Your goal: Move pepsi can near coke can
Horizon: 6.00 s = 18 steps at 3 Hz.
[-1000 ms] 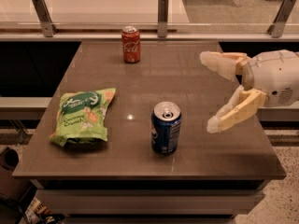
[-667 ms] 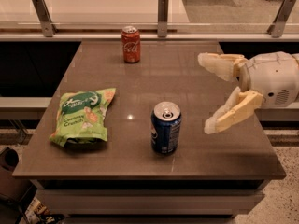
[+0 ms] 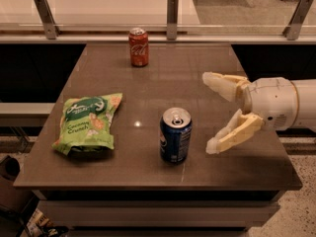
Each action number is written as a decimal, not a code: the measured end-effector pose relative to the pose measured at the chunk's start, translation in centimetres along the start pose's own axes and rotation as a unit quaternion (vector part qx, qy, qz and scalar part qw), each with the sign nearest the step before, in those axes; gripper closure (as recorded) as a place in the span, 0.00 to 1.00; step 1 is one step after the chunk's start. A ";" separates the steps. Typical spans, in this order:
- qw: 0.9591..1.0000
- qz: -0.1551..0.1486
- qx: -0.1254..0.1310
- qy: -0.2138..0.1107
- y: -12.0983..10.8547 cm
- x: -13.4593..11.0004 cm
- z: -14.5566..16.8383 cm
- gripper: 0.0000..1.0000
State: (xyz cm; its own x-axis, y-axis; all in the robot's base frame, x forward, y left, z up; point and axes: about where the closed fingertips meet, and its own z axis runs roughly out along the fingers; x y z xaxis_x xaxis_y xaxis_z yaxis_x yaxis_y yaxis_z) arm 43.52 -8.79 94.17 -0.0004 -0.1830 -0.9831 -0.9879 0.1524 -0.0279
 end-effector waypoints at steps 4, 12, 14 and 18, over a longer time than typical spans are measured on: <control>0.999 0.002 -0.018 -0.031 0.5 4.6 4.2 0.00; 0.999 -0.015 0.000 -0.033 -1.6 3.7 4.9 1.00; 0.992 0.013 0.125 -0.010 -8.3 2.5 0.6 1.00; 0.960 -0.003 0.264 -0.090 -22.5 -3.9 -7.1 1.00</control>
Offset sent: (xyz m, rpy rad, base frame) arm 0.0054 0.0136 -0.0526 0.0843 0.0083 -0.0128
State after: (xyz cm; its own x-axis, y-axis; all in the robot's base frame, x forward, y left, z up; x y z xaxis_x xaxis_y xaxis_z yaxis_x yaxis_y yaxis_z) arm 64.67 -18.44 99.94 0.0785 -0.0222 -0.9967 -0.7719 0.6313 -0.0749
